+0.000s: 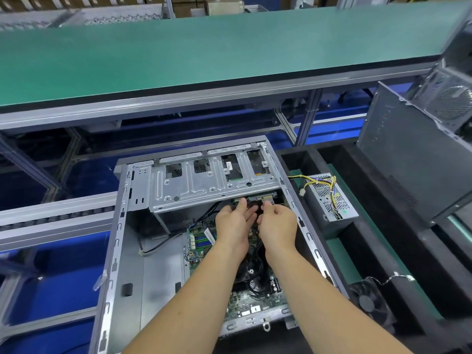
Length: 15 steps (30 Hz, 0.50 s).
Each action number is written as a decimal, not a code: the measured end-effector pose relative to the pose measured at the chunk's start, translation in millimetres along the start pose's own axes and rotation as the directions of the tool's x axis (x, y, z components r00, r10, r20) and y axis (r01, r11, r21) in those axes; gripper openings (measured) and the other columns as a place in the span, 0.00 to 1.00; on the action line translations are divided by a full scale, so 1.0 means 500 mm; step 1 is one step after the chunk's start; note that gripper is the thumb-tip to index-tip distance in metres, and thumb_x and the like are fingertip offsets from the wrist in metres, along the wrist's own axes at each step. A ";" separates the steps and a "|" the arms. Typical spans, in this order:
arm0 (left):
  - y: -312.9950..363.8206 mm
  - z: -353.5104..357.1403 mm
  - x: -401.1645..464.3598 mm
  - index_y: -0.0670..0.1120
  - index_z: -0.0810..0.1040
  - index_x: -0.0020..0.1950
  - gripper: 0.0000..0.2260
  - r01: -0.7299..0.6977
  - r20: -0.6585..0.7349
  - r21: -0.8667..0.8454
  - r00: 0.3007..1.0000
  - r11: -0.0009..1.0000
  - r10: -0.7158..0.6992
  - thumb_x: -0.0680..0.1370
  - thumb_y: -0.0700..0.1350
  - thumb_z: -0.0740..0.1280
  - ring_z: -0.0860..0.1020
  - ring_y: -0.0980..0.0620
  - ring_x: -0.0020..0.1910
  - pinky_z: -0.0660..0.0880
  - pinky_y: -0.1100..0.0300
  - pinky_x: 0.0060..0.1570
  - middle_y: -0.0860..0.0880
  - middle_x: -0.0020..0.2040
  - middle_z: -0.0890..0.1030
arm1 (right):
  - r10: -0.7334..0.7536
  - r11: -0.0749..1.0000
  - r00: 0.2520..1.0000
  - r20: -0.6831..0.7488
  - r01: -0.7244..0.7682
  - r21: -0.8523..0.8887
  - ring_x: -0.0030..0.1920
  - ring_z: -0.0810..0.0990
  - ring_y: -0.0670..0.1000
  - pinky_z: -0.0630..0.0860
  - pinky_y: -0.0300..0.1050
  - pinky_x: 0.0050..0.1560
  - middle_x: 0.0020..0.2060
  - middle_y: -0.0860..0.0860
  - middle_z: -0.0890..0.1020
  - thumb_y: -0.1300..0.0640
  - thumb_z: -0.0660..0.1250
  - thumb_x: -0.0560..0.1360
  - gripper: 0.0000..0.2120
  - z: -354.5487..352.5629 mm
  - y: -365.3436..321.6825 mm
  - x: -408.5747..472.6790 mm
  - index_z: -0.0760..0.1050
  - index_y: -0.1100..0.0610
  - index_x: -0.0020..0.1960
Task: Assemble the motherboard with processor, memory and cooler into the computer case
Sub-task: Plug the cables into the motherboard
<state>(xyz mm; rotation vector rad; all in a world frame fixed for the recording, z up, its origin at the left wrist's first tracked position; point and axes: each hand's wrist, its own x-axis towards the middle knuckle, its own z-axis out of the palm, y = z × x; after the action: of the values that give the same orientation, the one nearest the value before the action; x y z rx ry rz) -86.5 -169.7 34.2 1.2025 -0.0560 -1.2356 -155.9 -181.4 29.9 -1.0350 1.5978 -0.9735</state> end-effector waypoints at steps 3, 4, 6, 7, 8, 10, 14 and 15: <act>0.002 0.003 -0.002 0.35 0.54 0.78 0.28 -0.003 -0.014 0.011 1.000 1.000 0.003 0.82 0.38 0.64 0.82 0.48 0.49 0.79 0.52 0.55 0.43 0.50 0.77 | -0.025 0.999 0.999 -0.028 0.024 -0.030 0.35 0.78 0.56 0.79 0.56 0.44 0.34 0.58 0.82 0.53 0.60 0.84 0.19 -0.001 -0.002 0.000 0.79 0.62 0.40; 0.000 0.003 0.000 0.35 0.55 0.77 0.27 -0.002 -0.018 0.018 1.000 1.000 0.003 0.82 0.38 0.64 0.82 0.48 0.49 0.79 0.53 0.54 0.42 0.50 0.77 | -0.032 0.998 0.999 -0.034 0.030 -0.046 0.35 0.79 0.56 0.79 0.56 0.44 0.34 0.57 0.82 0.53 0.60 0.84 0.20 -0.001 -0.003 0.000 0.79 0.62 0.40; -0.001 0.002 0.002 0.35 0.55 0.77 0.27 -0.005 -0.022 0.029 1.000 1.000 0.006 0.82 0.38 0.64 0.82 0.48 0.48 0.80 0.54 0.52 0.42 0.51 0.78 | -0.033 0.997 0.999 -0.040 0.030 -0.066 0.37 0.81 0.57 0.80 0.55 0.45 0.33 0.56 0.82 0.52 0.59 0.84 0.21 -0.001 -0.005 -0.001 0.79 0.63 0.39; 0.000 0.003 0.003 0.35 0.56 0.77 0.27 -0.007 -0.019 0.027 1.000 1.000 0.008 0.82 0.38 0.64 0.82 0.48 0.48 0.80 0.53 0.53 0.42 0.51 0.78 | -0.031 0.997 0.999 -0.043 0.028 -0.065 0.38 0.82 0.57 0.80 0.55 0.45 0.33 0.55 0.82 0.52 0.59 0.84 0.21 0.000 -0.006 -0.002 0.79 0.63 0.39; -0.001 0.001 0.004 0.35 0.58 0.76 0.25 0.000 -0.016 0.037 1.000 0.999 0.001 0.82 0.38 0.64 0.82 0.48 0.48 0.79 0.52 0.54 0.42 0.52 0.78 | -0.031 0.998 0.999 -0.045 0.028 -0.058 0.38 0.82 0.57 0.80 0.55 0.45 0.32 0.53 0.83 0.52 0.59 0.84 0.21 0.001 -0.006 -0.003 0.79 0.62 0.39; -0.002 -0.002 0.008 0.38 0.69 0.65 0.12 0.019 -0.007 0.048 1.000 0.999 -0.019 0.82 0.38 0.64 0.82 0.48 0.48 0.79 0.50 0.55 0.40 0.55 0.78 | -0.031 0.998 0.998 -0.046 0.029 -0.047 0.38 0.82 0.58 0.81 0.57 0.46 0.32 0.53 0.82 0.52 0.59 0.84 0.20 0.002 -0.008 -0.003 0.78 0.61 0.39; -0.001 0.000 0.003 0.45 0.67 0.48 0.07 0.009 -0.024 0.076 1.000 0.997 -0.007 0.82 0.38 0.64 0.82 0.48 0.46 0.79 0.49 0.54 0.39 0.53 0.78 | -0.048 0.997 0.997 -0.062 0.044 -0.067 0.39 0.82 0.60 0.80 0.57 0.46 0.33 0.57 0.83 0.52 0.58 0.85 0.20 0.006 -0.010 -0.002 0.78 0.61 0.40; 0.002 0.002 0.000 0.43 0.67 0.52 0.06 0.005 -0.022 0.082 1.000 0.997 -0.003 0.82 0.39 0.64 0.82 0.48 0.45 0.79 0.49 0.54 0.40 0.52 0.78 | -0.055 0.996 0.996 -0.065 0.050 -0.079 0.39 0.82 0.59 0.80 0.55 0.45 0.33 0.57 0.83 0.52 0.58 0.85 0.20 0.006 -0.010 -0.001 0.79 0.62 0.41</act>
<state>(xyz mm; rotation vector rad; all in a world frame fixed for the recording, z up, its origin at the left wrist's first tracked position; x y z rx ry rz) -86.6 -170.5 35.2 1.2881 -0.0889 -1.2334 -152.1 -182.7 34.2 -1.1131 1.6820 -0.9970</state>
